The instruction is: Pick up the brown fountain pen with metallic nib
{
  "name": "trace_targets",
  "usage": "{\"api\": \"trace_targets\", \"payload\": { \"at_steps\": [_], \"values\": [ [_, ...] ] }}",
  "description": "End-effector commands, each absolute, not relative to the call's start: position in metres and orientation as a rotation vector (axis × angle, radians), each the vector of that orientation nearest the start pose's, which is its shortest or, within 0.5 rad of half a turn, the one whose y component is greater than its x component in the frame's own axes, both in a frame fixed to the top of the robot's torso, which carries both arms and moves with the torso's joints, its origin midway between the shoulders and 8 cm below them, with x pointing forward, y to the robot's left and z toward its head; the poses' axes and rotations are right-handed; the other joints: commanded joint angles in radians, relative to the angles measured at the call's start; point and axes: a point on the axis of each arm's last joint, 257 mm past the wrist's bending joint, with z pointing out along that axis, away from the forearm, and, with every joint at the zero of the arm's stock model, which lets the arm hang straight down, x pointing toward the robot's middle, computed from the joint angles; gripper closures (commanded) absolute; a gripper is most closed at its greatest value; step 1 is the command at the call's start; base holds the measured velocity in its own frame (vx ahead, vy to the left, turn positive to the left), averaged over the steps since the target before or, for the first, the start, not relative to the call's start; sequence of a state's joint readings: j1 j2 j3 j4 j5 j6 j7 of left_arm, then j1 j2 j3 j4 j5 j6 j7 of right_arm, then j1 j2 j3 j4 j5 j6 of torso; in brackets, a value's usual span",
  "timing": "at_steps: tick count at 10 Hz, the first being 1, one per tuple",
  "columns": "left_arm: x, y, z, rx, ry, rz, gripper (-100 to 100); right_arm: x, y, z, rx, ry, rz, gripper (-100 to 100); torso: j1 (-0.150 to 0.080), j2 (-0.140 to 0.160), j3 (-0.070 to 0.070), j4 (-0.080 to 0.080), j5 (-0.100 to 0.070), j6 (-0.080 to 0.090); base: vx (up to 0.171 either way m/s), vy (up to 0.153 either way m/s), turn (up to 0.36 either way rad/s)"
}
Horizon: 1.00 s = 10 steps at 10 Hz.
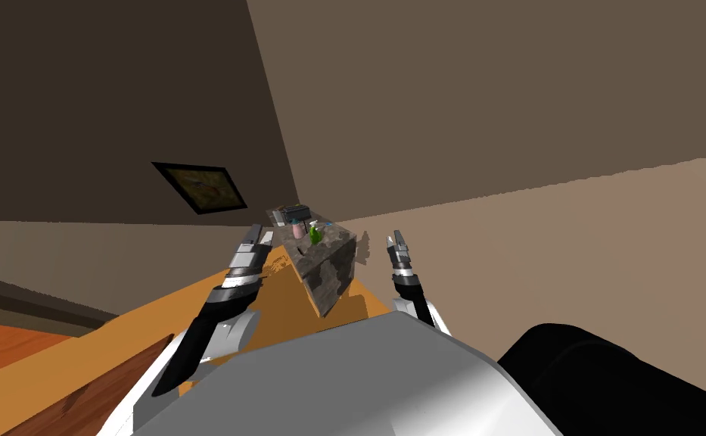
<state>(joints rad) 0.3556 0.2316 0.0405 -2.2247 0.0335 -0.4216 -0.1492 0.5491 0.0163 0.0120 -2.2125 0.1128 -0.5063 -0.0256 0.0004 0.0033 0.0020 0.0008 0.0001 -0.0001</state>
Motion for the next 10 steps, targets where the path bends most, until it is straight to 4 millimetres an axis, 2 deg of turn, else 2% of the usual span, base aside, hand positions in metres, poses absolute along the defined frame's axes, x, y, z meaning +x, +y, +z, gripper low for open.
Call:
{"api": "trace_targets", "payload": {
  "at_steps": [1, 2, 3, 4, 5, 6, 7, 8, 9, 10],
  "values": [
    [0.395, 0.276, 0.023, -0.460, 0.856, -1.141, -100, 0.353, -0.272, -0.022, 0.694, 0.735, 1.228, 0, 0.000, 0.000, 0.000, 0.000, 0.000, 0.000, -0.070, -0.001, -0.089],
    [0.396, 0.277, 0.022, -0.467, 0.862, -1.138, -100, 0.353, -0.272, -0.022, 0.694, 0.735, 1.228, 0, 0.000, 0.001, 0.000, 0.000, 0.000, 0.000, -0.068, 0.004, -0.048],
    [0.409, 0.286, 0.013, -0.478, 0.901, -1.112, -100, 0.353, -0.272, -0.022, 0.694, 0.735, 1.228, 0, 0.000, 0.001, 0.001, 0.000, 0.000, 0.000, -0.081, 0.006, -0.102],
    [0.412, 0.287, 0.008, -0.494, 0.918, -1.104, -100, 0.353, -0.272, -0.022, 0.694, 0.735, 1.228, 0, 0.001, 0.002, 0.001, 0.000, 0.000, 0.000, -0.072, 0.011, -0.050],
    [0.426, 0.298, -0.002, -0.513, 0.961, -1.072, -100, 0.353, -0.272, -0.022, 0.694, 0.735, 1.228, 0, 0.001, 0.001, 0.001, 0.000, 0.000, 0.000, -0.083, 0.005, -0.105],
    [0.428, 0.300, -0.005, -0.525, 0.973, -1.065, -100, 0.353, -0.272, -0.022, 0.694, 0.735, 1.228, 0, 0.001, 0.001, 0.001, 0.000, 0.000, 0.000, -0.063, 0.002, -0.062],
    [0.442, 0.312, -0.015, -0.543, 1.013, -1.031, -100, 0.353, -0.272, -0.022, 0.694, 0.735, 1.228, 0, 0.001, 0.001, 0.000, 0.000, 0.000, 0.000, -0.071, -0.013, -0.095],
    [0.444, 0.314, -0.020, -0.560, 1.029, -1.022, -100, 0.353, -0.272, -0.022, 0.694, 0.735, 1.228, 0, 0.000, 0.001, 0.001, 0.000, 0.000, 0.000, -0.060, -0.006, -0.067],
    [0.457, 0.328, -0.029, -0.580, 1.068, -0.984, -100, 0.353, -0.272, -0.022, 0.694, 0.735, 1.228, 0, 0.000, 0.000, 0.000, 0.000, 0.000, 0.000, -0.064, 0.015, -0.107],
    [0.459, 0.329, -0.034, -0.597, 1.084, -0.975, -100, 0.353, -0.272, -0.022, 0.694, 0.735, 1.228, 0, 0.001, 0.001, 0.000, 0.000, 0.000, 0.000, -0.058, 0.014, -0.071]
  ]
}}
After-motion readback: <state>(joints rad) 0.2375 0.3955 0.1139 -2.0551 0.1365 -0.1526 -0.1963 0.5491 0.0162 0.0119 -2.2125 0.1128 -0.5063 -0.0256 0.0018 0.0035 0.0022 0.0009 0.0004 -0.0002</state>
